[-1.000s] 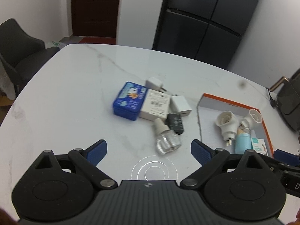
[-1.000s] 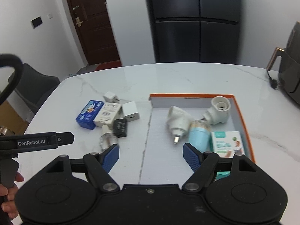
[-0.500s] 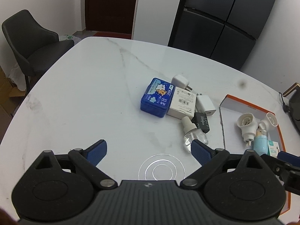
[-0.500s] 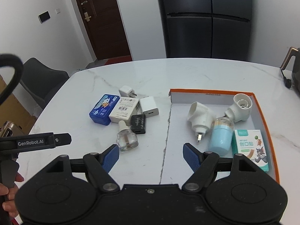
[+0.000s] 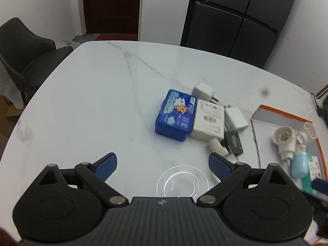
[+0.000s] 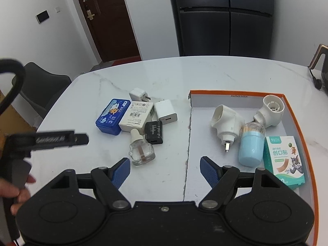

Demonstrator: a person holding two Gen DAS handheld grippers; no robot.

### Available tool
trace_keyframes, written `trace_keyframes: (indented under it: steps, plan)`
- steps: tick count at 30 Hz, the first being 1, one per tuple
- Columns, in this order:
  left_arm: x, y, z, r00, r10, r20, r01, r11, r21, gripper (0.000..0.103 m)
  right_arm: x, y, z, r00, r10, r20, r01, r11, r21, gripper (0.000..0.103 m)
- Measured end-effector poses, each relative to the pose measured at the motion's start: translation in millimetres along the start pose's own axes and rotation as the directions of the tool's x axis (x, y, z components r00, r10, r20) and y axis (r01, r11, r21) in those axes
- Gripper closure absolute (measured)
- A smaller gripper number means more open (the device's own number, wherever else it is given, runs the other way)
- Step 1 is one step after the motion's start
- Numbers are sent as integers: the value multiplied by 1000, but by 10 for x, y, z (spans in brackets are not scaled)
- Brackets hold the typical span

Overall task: Organize rigid objects
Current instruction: 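Move the left tool over to the blue box on the table, then grasp the blue box with the left gripper while the right grasps the glass diffuser bottle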

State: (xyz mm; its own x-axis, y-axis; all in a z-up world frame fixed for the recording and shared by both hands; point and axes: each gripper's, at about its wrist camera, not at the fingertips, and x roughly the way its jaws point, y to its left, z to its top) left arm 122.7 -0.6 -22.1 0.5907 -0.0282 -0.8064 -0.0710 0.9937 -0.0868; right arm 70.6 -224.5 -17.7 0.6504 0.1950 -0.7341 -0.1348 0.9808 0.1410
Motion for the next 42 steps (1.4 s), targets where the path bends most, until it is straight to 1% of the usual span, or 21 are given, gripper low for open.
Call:
trace_keyframes:
  steps: [4,8,14,15,20,25,29,31,33,34,35,38,42]
  plan:
    - [299,-21,178,1000,4,-15,-4,999,35,4,62,15,-26,1000,-11,-11,12,999,31,14]
    - [609,-72,329,999,-7,-37,9,997,73,4,127,12,-62,999,-41,-17,42,998,54,14]
    - [965,-73,482,998,-16,-55,23,993,119,4,230,-23,-125,997,-70,-38,74,992,104,14]
    - [999,-42,492,998,-25,-53,31,993,116,0,242,-27,-133,997,-72,-40,76,991,109,14]
    - [1061,136,511,997,-65,-36,68,994,86,0,306,-34,-155,995,-88,-40,93,987,132,14]
    - [1095,219,459,998,-43,-54,48,994,103,0,367,5,-164,995,-90,-41,95,987,132,14]
    - [1098,169,448,998,-42,-36,46,991,124,0,436,72,-166,996,-79,-42,83,990,117,14]
    - [1082,126,428,999,-27,-17,29,989,148,9,474,115,-146,997,-71,-41,74,992,99,14]
    - [1049,23,398,1000,-17,7,15,977,213,30,528,164,-127,997,-64,-42,67,995,76,14]
    - [1017,-3,373,1000,-24,15,20,970,241,36,564,192,-112,997,-57,-43,60,996,64,14]
    - [981,-8,358,999,-38,11,35,968,248,40,596,216,-98,998,-46,-42,49,997,54,14]
    - [865,66,293,997,-74,-14,75,972,224,40,731,331,-46,999,-13,-46,13,1000,1,14]
    - [576,190,129,996,-88,-8,87,977,193,40,944,471,8,998,17,-66,-22,997,-69,14]
